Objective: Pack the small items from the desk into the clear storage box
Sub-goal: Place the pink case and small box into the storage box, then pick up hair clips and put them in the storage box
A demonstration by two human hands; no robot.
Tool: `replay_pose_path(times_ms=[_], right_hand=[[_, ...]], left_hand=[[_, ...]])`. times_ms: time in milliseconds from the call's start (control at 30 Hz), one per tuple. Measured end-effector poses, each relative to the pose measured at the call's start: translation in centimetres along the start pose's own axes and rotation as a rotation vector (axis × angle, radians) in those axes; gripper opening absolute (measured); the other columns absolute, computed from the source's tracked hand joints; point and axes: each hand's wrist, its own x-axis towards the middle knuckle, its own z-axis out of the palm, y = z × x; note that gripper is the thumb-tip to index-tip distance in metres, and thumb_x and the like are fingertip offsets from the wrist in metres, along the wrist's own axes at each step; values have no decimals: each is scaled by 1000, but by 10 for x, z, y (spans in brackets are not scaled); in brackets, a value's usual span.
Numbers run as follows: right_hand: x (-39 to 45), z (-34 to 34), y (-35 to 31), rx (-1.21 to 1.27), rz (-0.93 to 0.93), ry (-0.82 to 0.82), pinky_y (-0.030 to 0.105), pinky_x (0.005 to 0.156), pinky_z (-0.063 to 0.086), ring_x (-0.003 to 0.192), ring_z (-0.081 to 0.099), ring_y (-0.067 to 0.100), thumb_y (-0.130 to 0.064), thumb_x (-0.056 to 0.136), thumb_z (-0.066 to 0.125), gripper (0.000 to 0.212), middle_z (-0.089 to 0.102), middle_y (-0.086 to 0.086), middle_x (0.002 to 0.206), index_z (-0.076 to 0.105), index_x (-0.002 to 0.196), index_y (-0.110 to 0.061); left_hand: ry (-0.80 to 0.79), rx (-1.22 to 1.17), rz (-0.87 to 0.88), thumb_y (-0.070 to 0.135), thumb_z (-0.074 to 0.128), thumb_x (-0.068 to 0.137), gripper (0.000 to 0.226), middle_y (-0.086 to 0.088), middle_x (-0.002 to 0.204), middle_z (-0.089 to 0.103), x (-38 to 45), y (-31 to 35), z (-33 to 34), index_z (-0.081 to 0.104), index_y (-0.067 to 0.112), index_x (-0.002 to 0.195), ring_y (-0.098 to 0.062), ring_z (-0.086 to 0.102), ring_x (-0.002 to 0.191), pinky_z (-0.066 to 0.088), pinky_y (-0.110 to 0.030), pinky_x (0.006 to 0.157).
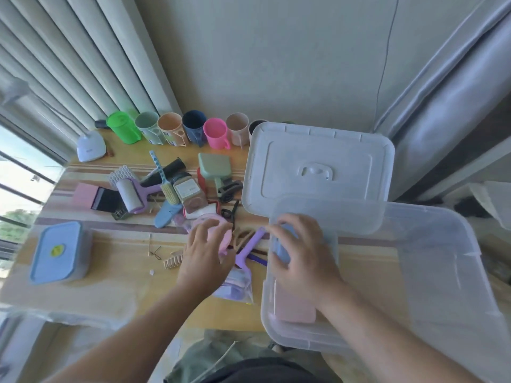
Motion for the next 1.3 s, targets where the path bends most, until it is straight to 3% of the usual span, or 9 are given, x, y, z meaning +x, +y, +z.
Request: replay_pose_path(times_ms=[100,300,467,633,833,933,1133,1233,1300], right_hand=[[22,40,-44,88,-61,-77,37,94,49,109,57,31,-12,82,66,39,60,8,118,71,120,-12],[33,139,-70,-64,215,-644,49,93,52,120,47,30,-20,89,58,53,45,0,133,50,142,-23],[36,170,-81,-151,366,-868,47,86,56,126,40,23,-21,96,54,50,40,-3,134,42,144,-29],[43,183,-92,-109,400,-886,42,88,53,129,43,21,-24,99,52,56,41,-6,140,39,153,-33],[68,182,-108,17,457,-837,40,101,45,141,40,18,-48,98,62,67,40,-10,158,38,157,-29],[75,178,-117,108,492,-851,39,89,53,115,61,15,-52,90,68,44,63,-12,126,57,129,-34],[69,164,-120,61,542,-867,28,60,39,94,60,17,-57,87,75,35,61,-11,96,58,99,-28],[51,162,-113,38,583,-821,35,73,52,97,57,10,-67,81,71,39,59,-16,99,55,100,-37],[40,155,-108,80,636,-744,44,75,58,89,59,9,-57,80,68,33,62,-13,97,55,99,-34]], left_hand=[[-96,46,-180,21,71,81,57,-6,134,53,-3,-69,0,56,26,135,-36,43,125,41,-51,106],[-404,218,-310,45,59,89,61,0,144,49,-1,-171,1,44,33,147,-31,39,133,38,-45,110],[-438,25,-252,48,71,84,26,6,121,61,7,-210,16,68,40,109,-28,48,119,43,-40,100],[-506,-199,-153,31,73,86,25,14,98,65,8,-212,-1,51,40,80,-20,61,100,49,-37,86],[-431,-360,-45,29,80,80,28,17,89,67,25,-181,-55,57,38,93,-4,64,82,48,-16,67],[-461,-404,36,26,84,75,37,17,91,66,32,-168,-74,56,43,93,-3,66,88,46,-11,69],[-683,-435,123,29,82,70,38,15,98,63,45,-158,-85,58,43,95,-6,67,93,56,-28,78],[-937,-627,-53,16,69,67,37,1,102,69,56,-157,-85,67,31,100,-18,69,97,60,-41,86],[-898,-602,-64,14,59,69,38,3,102,69,67,-151,-79,68,33,100,-14,69,95,59,-40,83]])
